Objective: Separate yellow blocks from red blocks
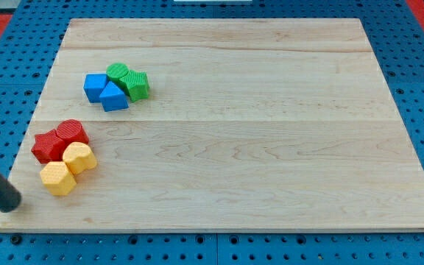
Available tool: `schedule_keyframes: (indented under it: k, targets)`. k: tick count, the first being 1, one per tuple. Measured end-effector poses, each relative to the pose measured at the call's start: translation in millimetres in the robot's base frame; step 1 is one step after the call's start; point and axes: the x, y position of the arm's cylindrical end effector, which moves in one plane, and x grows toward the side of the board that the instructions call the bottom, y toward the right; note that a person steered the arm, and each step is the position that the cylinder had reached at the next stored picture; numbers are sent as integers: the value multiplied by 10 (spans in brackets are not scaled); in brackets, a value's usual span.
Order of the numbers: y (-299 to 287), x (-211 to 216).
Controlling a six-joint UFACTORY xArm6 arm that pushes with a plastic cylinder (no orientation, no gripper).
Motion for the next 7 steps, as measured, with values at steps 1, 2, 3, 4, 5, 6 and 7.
schedule_keyframes:
  k: [1,2,3,4,5,6,7]
  targets:
    - [308,-118]
    - [382,-416]
    - [390,-682]
    - [412,-856]
    - [417,-994]
    - [837,-1005]
    - [1291,-1038]
